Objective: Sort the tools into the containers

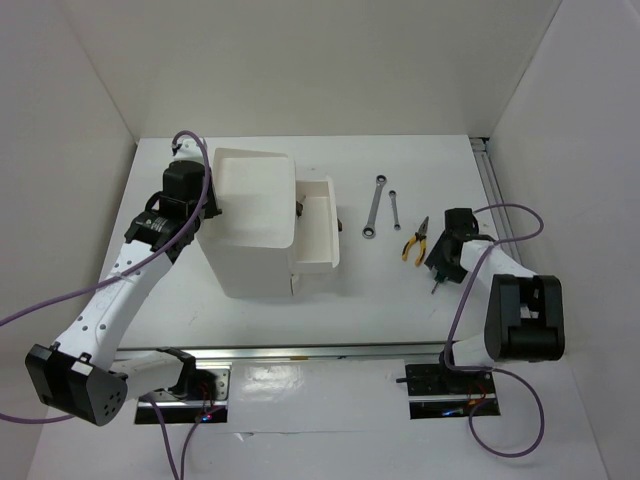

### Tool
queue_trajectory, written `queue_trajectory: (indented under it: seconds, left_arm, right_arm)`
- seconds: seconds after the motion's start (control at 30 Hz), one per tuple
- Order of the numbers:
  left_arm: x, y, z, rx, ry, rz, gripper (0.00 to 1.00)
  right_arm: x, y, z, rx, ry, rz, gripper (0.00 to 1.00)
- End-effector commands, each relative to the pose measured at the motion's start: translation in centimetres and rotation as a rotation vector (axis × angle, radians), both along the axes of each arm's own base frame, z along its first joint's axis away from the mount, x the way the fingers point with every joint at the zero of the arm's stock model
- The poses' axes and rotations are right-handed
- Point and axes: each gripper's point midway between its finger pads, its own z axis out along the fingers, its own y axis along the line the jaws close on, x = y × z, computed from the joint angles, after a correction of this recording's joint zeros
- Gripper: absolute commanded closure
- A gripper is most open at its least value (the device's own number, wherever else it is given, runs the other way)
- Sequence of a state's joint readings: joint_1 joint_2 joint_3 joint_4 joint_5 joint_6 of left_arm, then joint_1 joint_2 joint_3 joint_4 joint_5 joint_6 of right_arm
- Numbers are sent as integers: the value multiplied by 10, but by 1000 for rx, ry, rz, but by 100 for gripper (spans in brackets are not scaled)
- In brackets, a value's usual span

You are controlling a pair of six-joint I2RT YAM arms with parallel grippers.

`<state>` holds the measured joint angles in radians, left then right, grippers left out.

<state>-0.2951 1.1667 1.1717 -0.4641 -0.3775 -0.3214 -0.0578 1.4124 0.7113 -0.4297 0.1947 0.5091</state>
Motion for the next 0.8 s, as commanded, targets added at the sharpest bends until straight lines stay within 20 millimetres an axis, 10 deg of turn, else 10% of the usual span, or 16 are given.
queue_trajectory:
  seconds: [0.0,0.17,0.3,0.53,0.63,0.77]
  left_arm:
    - [-20,-17,-30,-76,126,-45,80]
    - [-20,-17,-30,-76,126,-45,80]
    - [-20,-17,-30,-76,126,-45,80]
    - [-20,-17,-30,-76,126,-45,80]
    - [-20,-15,-29,-71,124,-36,80]
    - [-19,-16,-32,-68,132,-36,80]
  right_arm:
    - [11,-5,-5,-10,-36,-26,42]
    - [5,-4,-12,-9,-20,-26,60]
    - [8,1,-4,20,-40,-11,98]
    - [42,43,133,98,-397,92,100]
    - [48,90,201,223,-595,201,99]
    - [57,159,242,516,-734,404,95]
